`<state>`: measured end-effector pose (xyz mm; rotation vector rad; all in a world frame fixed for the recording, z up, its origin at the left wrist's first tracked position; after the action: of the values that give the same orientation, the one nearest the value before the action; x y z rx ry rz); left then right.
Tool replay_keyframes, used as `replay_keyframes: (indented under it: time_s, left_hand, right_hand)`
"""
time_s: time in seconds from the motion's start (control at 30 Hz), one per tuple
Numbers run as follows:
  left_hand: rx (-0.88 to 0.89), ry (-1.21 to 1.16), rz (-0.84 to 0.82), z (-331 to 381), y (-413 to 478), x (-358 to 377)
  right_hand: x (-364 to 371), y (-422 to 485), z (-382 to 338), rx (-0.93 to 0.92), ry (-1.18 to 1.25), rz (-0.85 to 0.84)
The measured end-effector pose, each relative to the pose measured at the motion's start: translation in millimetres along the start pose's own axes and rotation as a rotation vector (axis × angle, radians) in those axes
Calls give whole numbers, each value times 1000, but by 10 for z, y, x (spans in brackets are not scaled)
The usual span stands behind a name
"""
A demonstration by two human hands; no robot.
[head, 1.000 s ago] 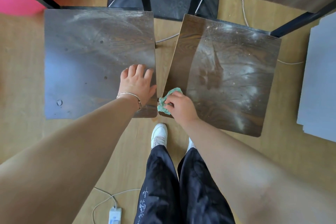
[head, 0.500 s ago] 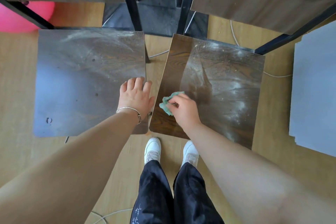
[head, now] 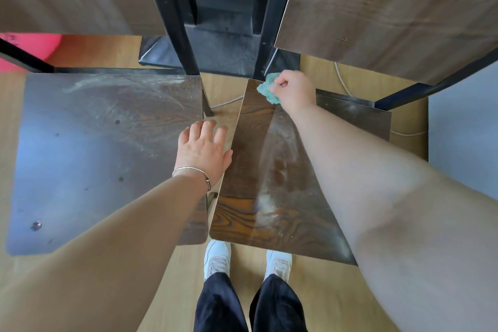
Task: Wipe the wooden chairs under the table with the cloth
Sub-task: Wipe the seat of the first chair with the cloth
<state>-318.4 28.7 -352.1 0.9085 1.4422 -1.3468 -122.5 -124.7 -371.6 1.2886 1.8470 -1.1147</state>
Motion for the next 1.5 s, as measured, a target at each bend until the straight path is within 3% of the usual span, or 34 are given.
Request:
replay_keyframes:
  time_s: [0.13,0.43,0.97,1.37,1.5]
  left_hand:
    - [22,-4,-17,33,-75,72]
    - [37,-1,-55,-23,-464,97]
    - [78,-6,-90,223,-1158,210]
    - [75,-1,-100,399,-1195,104]
    - [65,-7,-88,445,-986,8]
  right_hand:
    - [54,-282,25,-34,10,48]
    - [356,-1366,252,-141,88,-98]
    - [833,-2927,549,-263,77,-188]
    - [783,-3140,578,-340,43,-363]
    - [615,-2856,560,-325,122,-301]
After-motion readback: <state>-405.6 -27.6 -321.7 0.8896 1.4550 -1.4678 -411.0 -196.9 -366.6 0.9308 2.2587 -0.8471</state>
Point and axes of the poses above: each hand's wrist, its own y-axis towards the middle knuckle, its own x-axis out of the palm, z = x × y, the point moved 3 cm from there along y, towards the middle knuckle, and after that the axes turned 1 degree about -y, right-handed, at the moved point
